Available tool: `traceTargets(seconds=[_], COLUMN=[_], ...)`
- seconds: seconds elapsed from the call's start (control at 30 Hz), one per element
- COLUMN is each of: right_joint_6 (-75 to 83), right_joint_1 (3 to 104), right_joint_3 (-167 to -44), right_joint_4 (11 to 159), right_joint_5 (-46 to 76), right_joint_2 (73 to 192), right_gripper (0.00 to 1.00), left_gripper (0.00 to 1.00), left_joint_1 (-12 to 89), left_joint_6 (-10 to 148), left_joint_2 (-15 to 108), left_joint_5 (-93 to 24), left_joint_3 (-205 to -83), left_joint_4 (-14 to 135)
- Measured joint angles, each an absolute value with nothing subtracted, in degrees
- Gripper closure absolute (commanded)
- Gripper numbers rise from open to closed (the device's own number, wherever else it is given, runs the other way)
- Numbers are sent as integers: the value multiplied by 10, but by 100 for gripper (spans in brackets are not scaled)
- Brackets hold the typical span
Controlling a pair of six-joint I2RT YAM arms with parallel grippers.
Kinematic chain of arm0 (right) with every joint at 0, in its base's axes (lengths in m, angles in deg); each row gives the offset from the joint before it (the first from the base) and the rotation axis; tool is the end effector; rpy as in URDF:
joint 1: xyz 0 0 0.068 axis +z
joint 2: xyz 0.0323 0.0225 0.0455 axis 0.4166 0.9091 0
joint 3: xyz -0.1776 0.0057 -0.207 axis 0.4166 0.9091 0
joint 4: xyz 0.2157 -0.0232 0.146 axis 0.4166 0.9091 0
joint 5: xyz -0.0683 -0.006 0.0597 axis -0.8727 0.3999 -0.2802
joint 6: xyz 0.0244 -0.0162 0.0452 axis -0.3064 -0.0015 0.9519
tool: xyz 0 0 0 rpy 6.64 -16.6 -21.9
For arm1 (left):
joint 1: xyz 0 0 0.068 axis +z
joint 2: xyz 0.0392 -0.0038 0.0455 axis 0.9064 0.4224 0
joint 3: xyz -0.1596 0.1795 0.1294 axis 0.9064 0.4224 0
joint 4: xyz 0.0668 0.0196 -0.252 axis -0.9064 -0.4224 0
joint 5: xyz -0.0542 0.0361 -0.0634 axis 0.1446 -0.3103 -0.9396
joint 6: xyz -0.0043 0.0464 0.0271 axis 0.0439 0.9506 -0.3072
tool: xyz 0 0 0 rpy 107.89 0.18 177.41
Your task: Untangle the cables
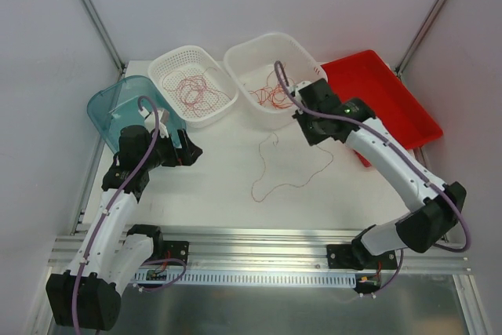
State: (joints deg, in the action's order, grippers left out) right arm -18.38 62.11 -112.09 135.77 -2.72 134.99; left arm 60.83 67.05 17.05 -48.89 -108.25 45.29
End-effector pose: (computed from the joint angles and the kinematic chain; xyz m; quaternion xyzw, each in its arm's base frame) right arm 0.2437 0.1790 0.3438 -0.3971 0.8557 -0.0215 0.3311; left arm 0.1861 -0.0274 0.2779 0.0373 0.8261 -0.2475 0.5049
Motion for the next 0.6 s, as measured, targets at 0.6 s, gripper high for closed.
traceTargets(seconds=[0.6], right_joint_6=[-133], right_joint_1=[353], right_joint_3=[-1406], right_joint_4=[1511], right_joint_5=[-180], right_joint_2=[1308], right_gripper=[99], left_gripper=[1], left_joint_1=[583], left_joint_6=[673], left_joint_2=[166], left_joint_5=[-487], left_joint_3=[-1083], left_joint_4=[450])
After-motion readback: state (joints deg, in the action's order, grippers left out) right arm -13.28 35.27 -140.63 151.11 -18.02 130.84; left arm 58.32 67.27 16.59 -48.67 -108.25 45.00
